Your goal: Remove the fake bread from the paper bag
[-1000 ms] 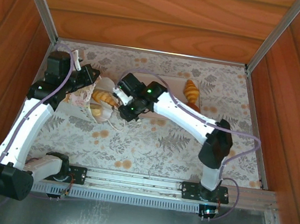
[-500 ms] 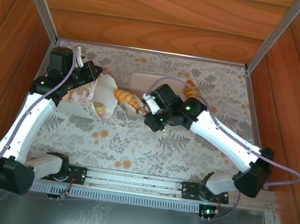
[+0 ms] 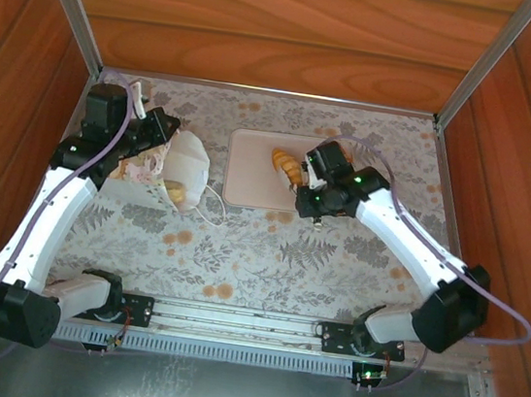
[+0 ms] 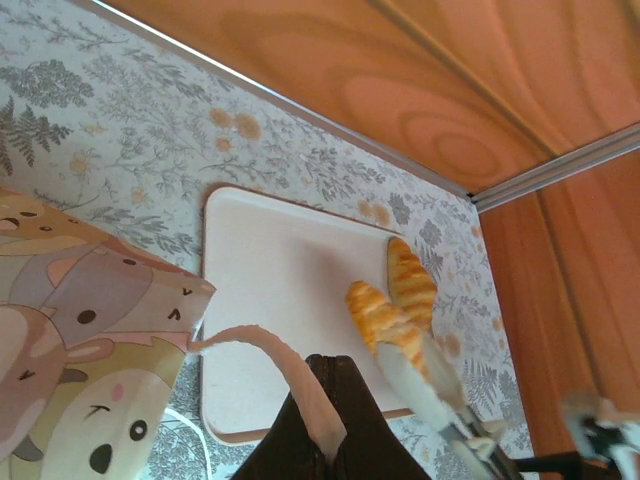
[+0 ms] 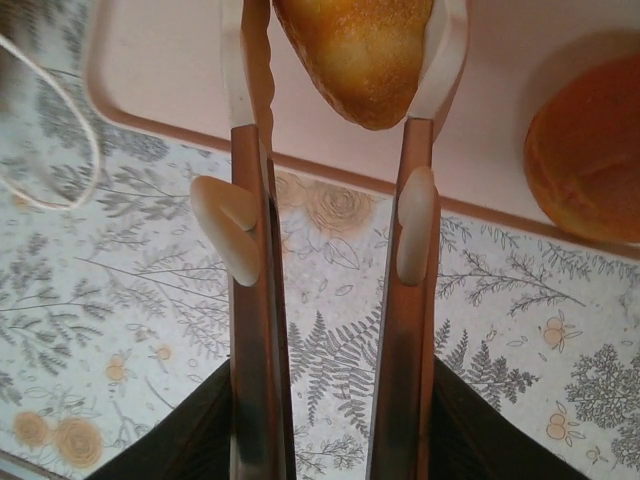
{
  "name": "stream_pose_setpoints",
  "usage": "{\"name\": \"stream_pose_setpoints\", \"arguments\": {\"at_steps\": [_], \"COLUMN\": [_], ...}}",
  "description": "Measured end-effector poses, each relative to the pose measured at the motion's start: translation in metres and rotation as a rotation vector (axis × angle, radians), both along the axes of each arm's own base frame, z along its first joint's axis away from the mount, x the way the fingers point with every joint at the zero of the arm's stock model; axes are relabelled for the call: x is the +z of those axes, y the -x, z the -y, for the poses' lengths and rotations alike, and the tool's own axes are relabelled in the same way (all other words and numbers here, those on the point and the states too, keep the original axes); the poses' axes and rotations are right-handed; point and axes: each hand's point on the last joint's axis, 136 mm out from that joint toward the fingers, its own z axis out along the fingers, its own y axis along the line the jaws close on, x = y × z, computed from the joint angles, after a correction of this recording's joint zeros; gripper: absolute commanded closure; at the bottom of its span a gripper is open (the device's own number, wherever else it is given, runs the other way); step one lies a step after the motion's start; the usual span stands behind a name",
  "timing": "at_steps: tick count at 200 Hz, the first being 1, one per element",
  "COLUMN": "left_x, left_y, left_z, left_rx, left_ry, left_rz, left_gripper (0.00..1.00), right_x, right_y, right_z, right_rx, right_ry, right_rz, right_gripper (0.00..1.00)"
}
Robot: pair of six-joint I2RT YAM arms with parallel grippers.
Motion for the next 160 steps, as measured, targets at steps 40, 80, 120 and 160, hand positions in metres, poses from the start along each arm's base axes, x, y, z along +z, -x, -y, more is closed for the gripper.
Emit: {"name": "stream_pose_setpoints", "arguments": {"at_steps": [40, 80, 120, 160], "left_x": [0.006, 0.003, 0.002, -0.001], "left_y": [0.005, 0.005, 0.005, 0.006], "left_z": [-0.001, -0.001, -0.001, 0.0], "left_rx": [-0.001, -0.003, -0.005, -0.01], "left_ry": [0.003, -0.001, -0.005, -0.005], "left_rz": [0.02, 0.016, 0.016, 0.01], "left_gripper": [1.0, 1.0, 1.0, 1.0], "right_x": [-0.035, -0.045, -0.031, -0.006], "right_y": [-0.014, -0.01, -0.004, -0.025], "right_z": [-0.008, -0.018, -0.016, -0.017], "right_rx": [-0.053, -0.039, 0.008, 0.047], "right_ry": [0.092, 0.086, 0.078, 0.088], "right_rz": [-0.12, -0.206, -0.21, -0.179], "right_gripper": [0.53, 0.45, 0.45, 0.46]}}
